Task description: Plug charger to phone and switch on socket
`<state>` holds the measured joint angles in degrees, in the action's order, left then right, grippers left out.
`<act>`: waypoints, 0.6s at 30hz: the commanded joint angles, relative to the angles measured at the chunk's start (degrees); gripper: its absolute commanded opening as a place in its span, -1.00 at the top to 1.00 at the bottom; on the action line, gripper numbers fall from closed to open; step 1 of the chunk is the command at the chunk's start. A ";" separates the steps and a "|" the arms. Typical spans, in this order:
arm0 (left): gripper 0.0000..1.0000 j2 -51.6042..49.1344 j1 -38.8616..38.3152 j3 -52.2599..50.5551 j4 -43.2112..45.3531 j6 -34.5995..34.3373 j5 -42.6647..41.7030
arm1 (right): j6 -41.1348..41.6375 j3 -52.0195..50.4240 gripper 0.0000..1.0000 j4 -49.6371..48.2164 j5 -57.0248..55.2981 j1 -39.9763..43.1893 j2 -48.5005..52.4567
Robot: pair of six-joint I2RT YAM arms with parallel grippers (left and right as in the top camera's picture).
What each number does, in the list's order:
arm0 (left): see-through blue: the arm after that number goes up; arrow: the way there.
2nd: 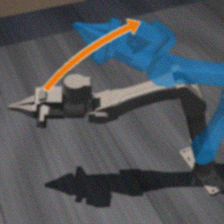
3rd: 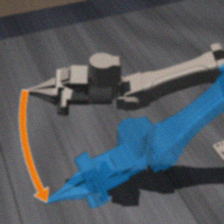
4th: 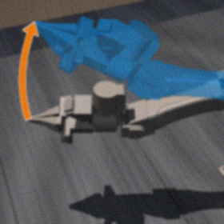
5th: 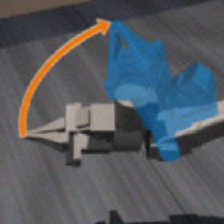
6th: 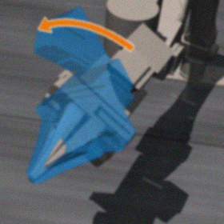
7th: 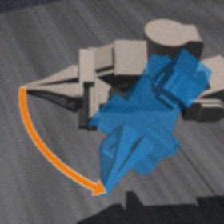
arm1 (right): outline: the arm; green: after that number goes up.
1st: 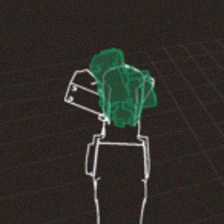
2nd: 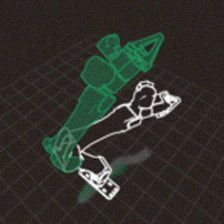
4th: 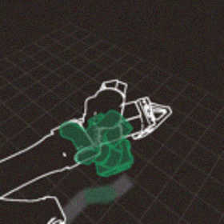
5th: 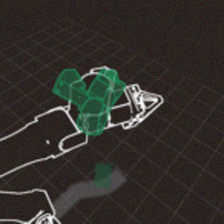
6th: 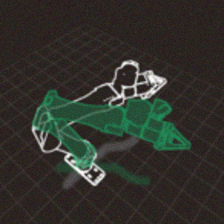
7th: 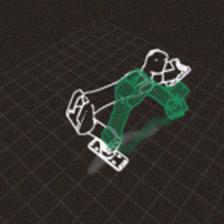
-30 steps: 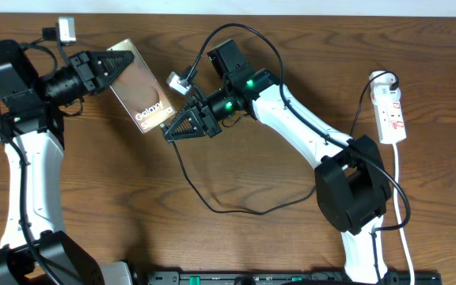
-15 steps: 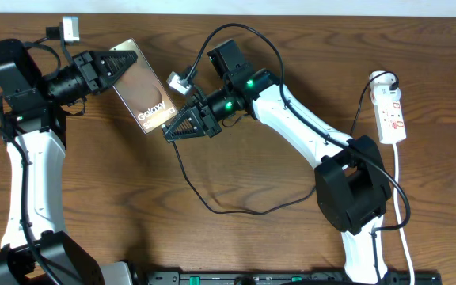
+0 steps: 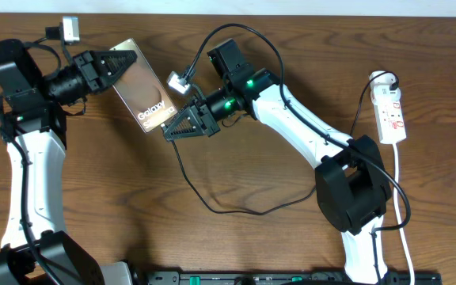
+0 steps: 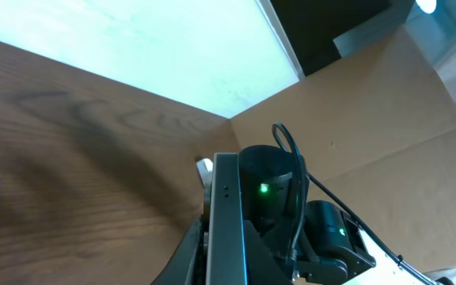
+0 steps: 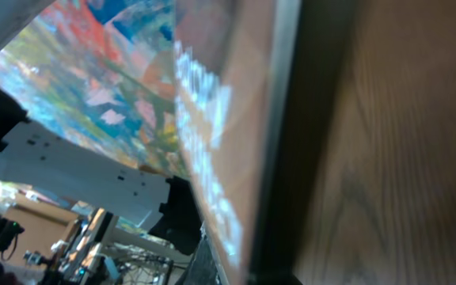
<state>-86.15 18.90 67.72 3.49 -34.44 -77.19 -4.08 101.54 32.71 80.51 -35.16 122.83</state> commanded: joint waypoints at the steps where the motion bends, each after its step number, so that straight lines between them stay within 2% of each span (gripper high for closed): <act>1: 0.85 0.42 2.25 0.24 0.09 -0.35 -1.68 | 4.42 0.90 0.97 -0.37 -3.65 -0.02 -0.90; 7: 0.85 0.42 6.08 0.24 2.29 -3.30 -4.42 | 9.35 0.90 0.98 -0.39 -10.99 -0.02 -0.90; 12: 0.85 0.44 7.69 0.24 4.44 -5.29 -7.76 | 21.66 0.92 0.98 0.92 -26.21 0.59 -0.96; 14: 0.85 0.44 7.72 0.24 4.42 -5.27 -8.76 | 26.82 1.07 0.98 4.57 -34.27 1.42 -1.31; 18: 0.85 0.44 7.72 0.24 4.39 -5.27 -9.20 | 35.21 3.52 0.98 19.47 -58.69 3.45 -1.64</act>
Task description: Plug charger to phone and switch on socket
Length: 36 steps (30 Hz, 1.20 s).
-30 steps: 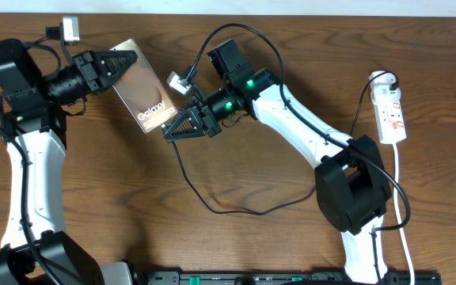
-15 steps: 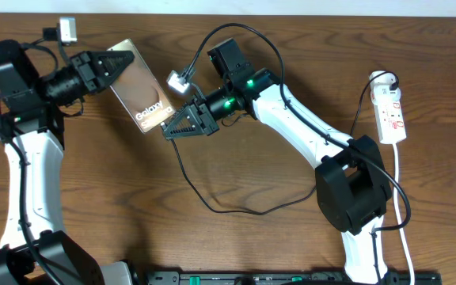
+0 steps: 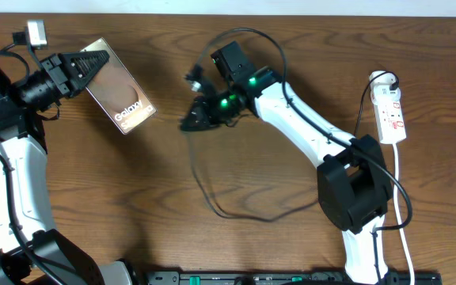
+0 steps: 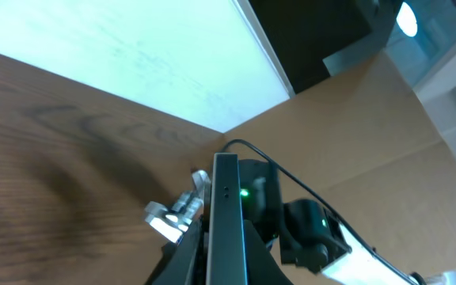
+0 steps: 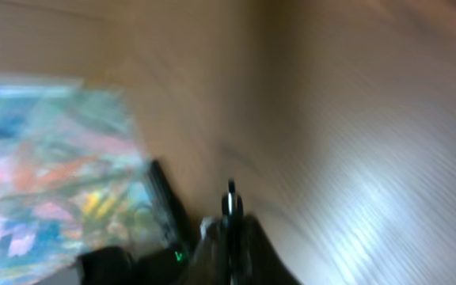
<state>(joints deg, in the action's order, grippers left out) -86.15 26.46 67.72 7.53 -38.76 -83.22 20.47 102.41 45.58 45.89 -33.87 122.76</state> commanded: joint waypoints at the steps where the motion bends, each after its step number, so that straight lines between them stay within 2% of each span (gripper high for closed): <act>1: 0.85 0.44 0.15 0.24 0.35 -0.94 -3.17 | 12.96 3.21 0.98 10.49 -30.60 2.56 -1.57; 5: 0.85 0.44 0.15 0.24 0.35 -0.94 -3.17 | 17.99 3.56 0.98 20.44 -46.49 3.74 -1.57; 9: 0.85 0.44 0.15 0.24 0.33 -0.94 -3.17 | 18.69 3.54 0.97 24.65 -53.42 4.22 -1.57; 12: 0.85 0.44 0.15 0.24 0.31 -0.94 -3.17 | 18.25 3.45 0.85 24.68 -53.48 4.20 -1.51; 27: 0.85 0.44 0.15 0.24 0.28 -0.94 -4.66 | 18.29 -0.33 0.71 21.51 -52.89 3.32 -0.87; 32: 0.85 0.44 0.15 0.24 0.31 -0.94 -4.66 | 20.68 -0.57 0.46 21.51 -51.52 3.32 -0.87; 36: 0.85 0.44 0.15 0.24 0.31 -0.92 -4.66 | 21.27 -1.38 0.09 20.17 -51.76 2.89 -0.85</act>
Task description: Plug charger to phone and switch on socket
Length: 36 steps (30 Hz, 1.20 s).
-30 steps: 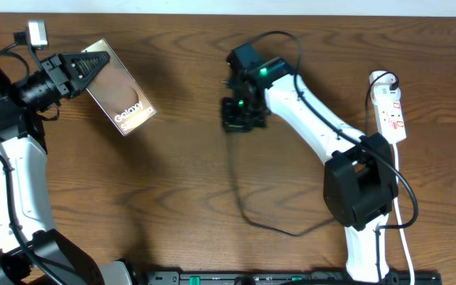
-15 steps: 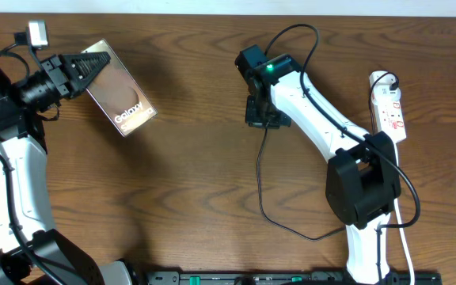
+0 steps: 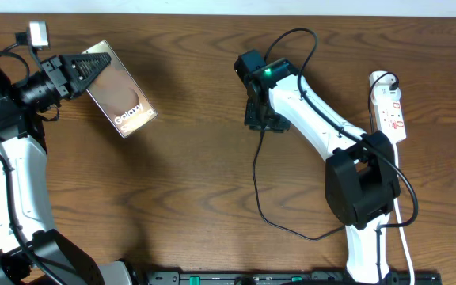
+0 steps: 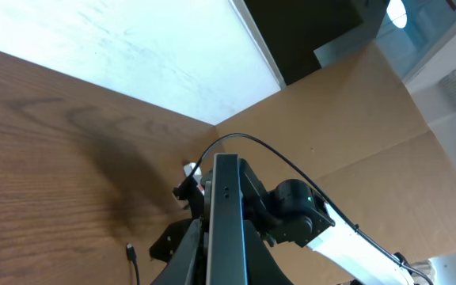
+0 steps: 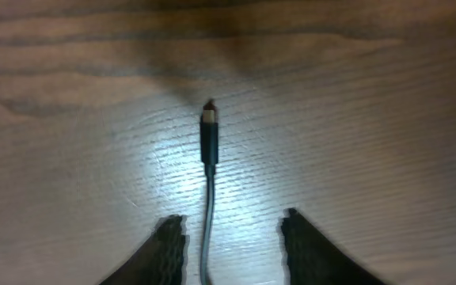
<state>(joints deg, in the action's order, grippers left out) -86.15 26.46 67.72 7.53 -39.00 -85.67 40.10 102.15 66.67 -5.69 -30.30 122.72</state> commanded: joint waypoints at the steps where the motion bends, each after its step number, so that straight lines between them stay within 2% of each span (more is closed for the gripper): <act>1: 0.85 0.44 0.15 0.24 0.31 -0.68 -2.21 | 1.64 -1.51 0.05 -1.81 -0.15 -0.72 -0.81; 8: 0.85 0.44 0.15 0.24 0.31 -0.70 -2.21 | 1.66 -5.42 -0.21 -9.01 0.07 -0.85 -0.79; 18: 0.85 0.44 0.15 0.24 0.31 -0.68 -2.21 | 2.99 -11.91 -0.24 -15.50 0.46 -0.92 -0.79; 25: 0.85 0.44 0.15 0.24 0.28 -0.68 -2.21 | 3.19 -14.21 -0.17 -18.64 0.92 -0.92 -0.79; 27: 0.85 0.44 0.15 0.24 0.31 -0.68 -2.21 | 3.19 -14.21 -0.07 -18.75 0.92 -0.92 -0.79; 34: 0.85 0.44 0.15 0.24 0.28 -0.70 -2.21 | 3.19 -14.21 0.61 -19.17 0.92 -0.94 -0.79; 36: 0.85 0.44 0.15 0.24 0.28 -0.68 -2.21 | 3.19 -14.21 0.74 -19.15 0.92 -0.92 -0.79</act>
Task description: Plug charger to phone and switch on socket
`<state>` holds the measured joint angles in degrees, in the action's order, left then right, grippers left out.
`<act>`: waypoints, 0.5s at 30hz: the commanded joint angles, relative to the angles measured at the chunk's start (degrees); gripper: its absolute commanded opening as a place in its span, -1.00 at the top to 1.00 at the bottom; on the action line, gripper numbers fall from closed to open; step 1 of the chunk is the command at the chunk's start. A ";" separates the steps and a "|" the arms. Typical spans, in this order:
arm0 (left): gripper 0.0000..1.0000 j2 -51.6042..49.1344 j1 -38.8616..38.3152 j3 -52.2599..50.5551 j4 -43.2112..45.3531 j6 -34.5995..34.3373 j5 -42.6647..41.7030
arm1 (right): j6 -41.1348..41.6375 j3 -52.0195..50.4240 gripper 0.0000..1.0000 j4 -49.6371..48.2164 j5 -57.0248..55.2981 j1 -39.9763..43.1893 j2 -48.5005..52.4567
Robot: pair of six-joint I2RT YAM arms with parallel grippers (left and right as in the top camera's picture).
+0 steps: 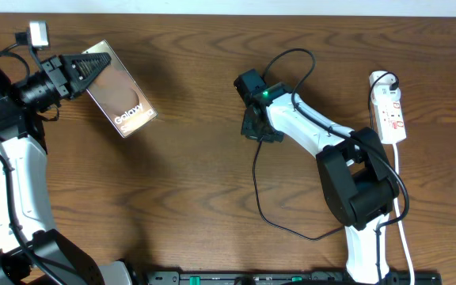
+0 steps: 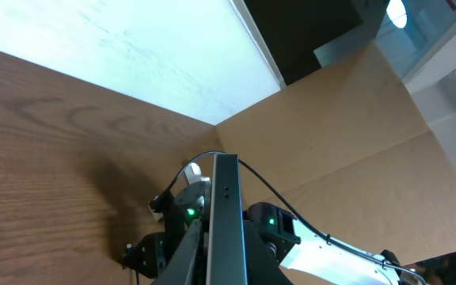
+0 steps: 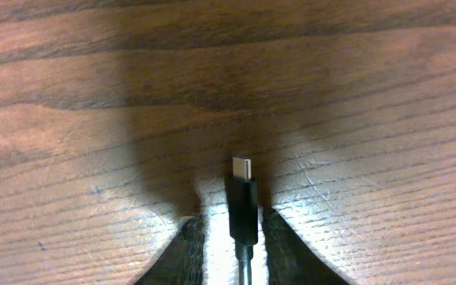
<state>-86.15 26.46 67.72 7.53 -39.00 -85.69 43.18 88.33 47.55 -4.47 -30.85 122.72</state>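
Note:
A gold Galaxy phone (image 1: 123, 96) is held up off the table at the far left, with my left gripper (image 1: 95, 66) shut on its upper end. In the left wrist view its dark edge (image 2: 226, 207) runs up between the jaws. The black charger plug (image 3: 242, 198) lies on the wood with its metal tip pointing away. My right gripper (image 1: 253, 128) is down at the table, open, one finger on each side of the plug with a thin gap on both sides (image 3: 236, 229). The white socket strip (image 1: 390, 111) lies at the far right.
The black charger cable (image 1: 264, 210) loops from the plug over the middle of the table, and another length arcs over the right arm. A white lead (image 1: 402, 206) runs from the strip down the right edge. A black rail (image 1: 291, 279) lines the front edge.
My right gripper has come down lower over the plug, and its fingers now stand much closer to it on either side. The left arm and the phone have not moved.
First the phone was near the middle with my right gripper at its lower edge. Then the phone was at the far left, apart from the right gripper. Later the plug lay loose on the table under my open right gripper, which now straddles it.

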 commanded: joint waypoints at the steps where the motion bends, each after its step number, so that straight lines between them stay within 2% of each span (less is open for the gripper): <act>1: 0.85 0.44 0.15 0.24 0.28 -0.70 -2.19 | 0.11 -0.39 0.82 -0.02 -0.31 -0.37 -0.76; 2: 0.85 0.44 0.15 0.24 0.28 -0.70 -2.19 | 0.11 -0.39 0.95 -0.02 -0.31 -0.33 -0.79; 3: 0.85 0.44 0.15 0.24 0.28 -0.70 -2.19 | 0.11 -0.39 0.97 -0.02 -0.31 -0.31 -0.79; 12: 0.85 0.44 0.15 0.24 0.26 -0.70 -2.21 | 0.04 -0.39 0.97 -0.90 0.57 -0.33 -0.79; 15: 0.85 0.44 0.15 0.24 0.26 -0.70 -2.21 | -3.87 -0.37 0.98 -3.15 6.27 -0.26 -0.79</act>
<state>-86.15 26.46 67.72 7.53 -39.00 -85.69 42.92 88.33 46.02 -3.49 -30.83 122.72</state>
